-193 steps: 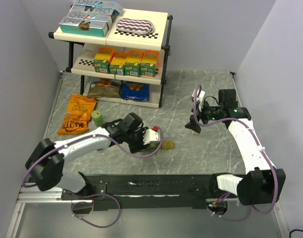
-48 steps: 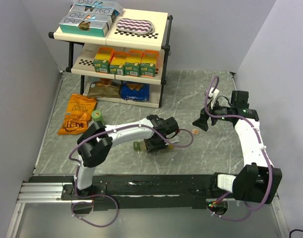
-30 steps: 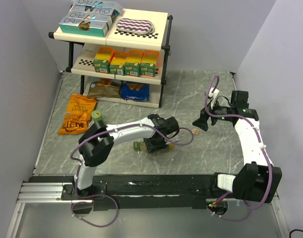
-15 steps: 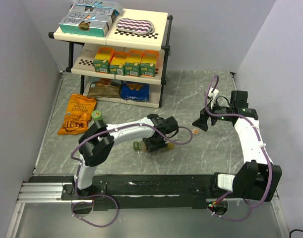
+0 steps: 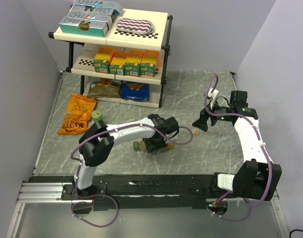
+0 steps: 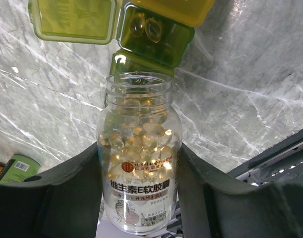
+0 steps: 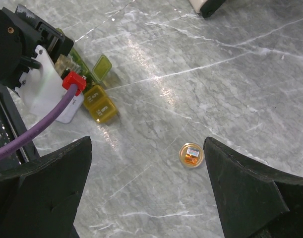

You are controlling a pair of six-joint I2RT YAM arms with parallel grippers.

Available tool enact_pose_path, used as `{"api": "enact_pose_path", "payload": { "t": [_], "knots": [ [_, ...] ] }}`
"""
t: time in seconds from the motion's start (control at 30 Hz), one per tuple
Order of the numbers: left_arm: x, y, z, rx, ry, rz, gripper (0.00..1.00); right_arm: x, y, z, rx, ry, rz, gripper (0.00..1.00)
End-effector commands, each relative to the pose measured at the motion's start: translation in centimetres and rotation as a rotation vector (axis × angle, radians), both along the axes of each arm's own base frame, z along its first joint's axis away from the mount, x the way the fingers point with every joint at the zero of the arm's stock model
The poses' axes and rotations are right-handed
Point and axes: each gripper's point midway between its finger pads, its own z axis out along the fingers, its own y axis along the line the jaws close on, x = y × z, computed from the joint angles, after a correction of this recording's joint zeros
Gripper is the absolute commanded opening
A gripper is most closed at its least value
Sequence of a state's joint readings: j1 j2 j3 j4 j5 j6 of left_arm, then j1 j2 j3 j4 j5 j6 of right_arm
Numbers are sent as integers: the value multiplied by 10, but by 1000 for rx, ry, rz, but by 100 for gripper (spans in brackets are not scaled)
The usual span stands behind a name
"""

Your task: Sort the pills into containers

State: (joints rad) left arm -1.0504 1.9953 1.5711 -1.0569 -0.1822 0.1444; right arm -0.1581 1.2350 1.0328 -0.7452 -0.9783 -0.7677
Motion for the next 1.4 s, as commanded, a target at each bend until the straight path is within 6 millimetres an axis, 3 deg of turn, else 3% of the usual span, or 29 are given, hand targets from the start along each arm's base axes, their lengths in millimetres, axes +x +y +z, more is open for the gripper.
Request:
{"api": "enact_pose_path", "payload": {
  "t": [0.0,0.37,0.4,0.47,0.5,0.53,0.67,0.8,0.93,0.97,1.03,1.07,1.1,1.17,1.2,1.23,1.3,1.33,1.37],
  "knots": [
    [7,-7,12,-51,-37,17,1,3,1,11,22,-29,17,100],
    [19,-7,15,-233,-159,55,1,3,0,10,21,-29,14,100],
    [25,-16,28,-305,-203,59,1,3,1,9,19,-26,16,100],
    [25,-12,28,-339,-227,65,1,3,0,7,19,-25,16,100],
    [30,-21,43,-419,-269,68,1,3,0,7,19,-25,17,100],
    [28,-17,38,-426,-268,68,1,3,0,6,19,-28,16,100],
    [30,-21,62,-587,-335,72,1,3,1,6,18,-50,20,100],
    [27,-11,51,-607,-340,94,1,3,1,6,17,-63,13,100],
    [22,-11,61,-698,-361,102,1,1,3,7,20,-86,27,100],
    [23,-19,82,-792,-394,83,1,2,3,10,17,-116,35,100],
    [17,-17,85,-857,-411,66,1,-2,6,9,20,-133,52,100],
    [19,-23,113,-962,-470,43,1,-4,7,11,15,-160,72,100],
    [13,-20,108,-990,-467,24,1,-6,8,11,15,-172,82,100],
    [8,-21,143,-1136,-541,-20,1,-10,10,15,-15,-258,126,100],
    [-2,-19,135,-1161,-524,-56,1,-13,13,16,-8,-294,151,100],
    [-9,-15,153,-1233,-557,-85,1,-18,16,23,-10,-352,174,100],
    [-23,-14,162,-1332,-580,-165,1,-24,23,26,13,-420,221,100],
    [-29,-10,177,-1387,-608,-188,1,-26,25,28,36,-408,216,100],
    [-32,-7,176,-1401,-608,-194,1,-26,26,27,44,-403,222,100]
  ]
}}
